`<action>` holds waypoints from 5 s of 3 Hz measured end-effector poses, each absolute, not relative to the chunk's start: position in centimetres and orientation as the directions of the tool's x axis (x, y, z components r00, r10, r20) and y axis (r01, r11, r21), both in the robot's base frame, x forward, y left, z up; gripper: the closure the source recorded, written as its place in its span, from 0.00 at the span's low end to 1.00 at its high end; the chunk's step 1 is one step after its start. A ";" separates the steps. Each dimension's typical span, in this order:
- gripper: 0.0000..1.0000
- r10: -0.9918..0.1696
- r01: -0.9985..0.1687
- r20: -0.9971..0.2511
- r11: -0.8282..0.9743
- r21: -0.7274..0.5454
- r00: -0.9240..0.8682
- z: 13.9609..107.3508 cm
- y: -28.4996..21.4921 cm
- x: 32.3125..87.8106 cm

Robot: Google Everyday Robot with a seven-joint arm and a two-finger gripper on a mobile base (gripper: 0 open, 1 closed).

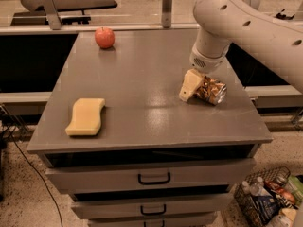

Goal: Place orange can upright

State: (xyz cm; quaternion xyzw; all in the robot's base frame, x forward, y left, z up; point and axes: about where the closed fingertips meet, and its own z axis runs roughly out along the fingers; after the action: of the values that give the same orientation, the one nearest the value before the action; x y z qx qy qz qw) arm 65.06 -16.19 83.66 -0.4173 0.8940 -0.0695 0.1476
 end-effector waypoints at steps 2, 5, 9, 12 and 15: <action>0.62 -0.785 -0.748 -0.262 0.617 -0.246 -0.561 85.8 -14.8 65.0; 1.00 -0.667 -0.877 -0.719 0.446 -0.177 -0.194 95.2 -7.3 65.2; 1.00 -0.110 -0.959 -0.987 0.246 -0.140 0.116 96.8 -5.9 60.9; 0.38 -0.043 -0.979 -0.999 0.201 -0.031 0.023 93.3 -7.6 61.0; 0.00 -0.073 -0.983 -0.997 0.181 -0.011 -0.002 92.1 -8.1 60.7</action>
Offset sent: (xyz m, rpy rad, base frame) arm -0.0004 0.0356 0.0522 0.1036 -0.0869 0.1108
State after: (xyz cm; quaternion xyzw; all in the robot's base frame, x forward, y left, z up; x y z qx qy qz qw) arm 60.72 -8.08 92.13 -0.4714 0.5601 0.4328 0.5261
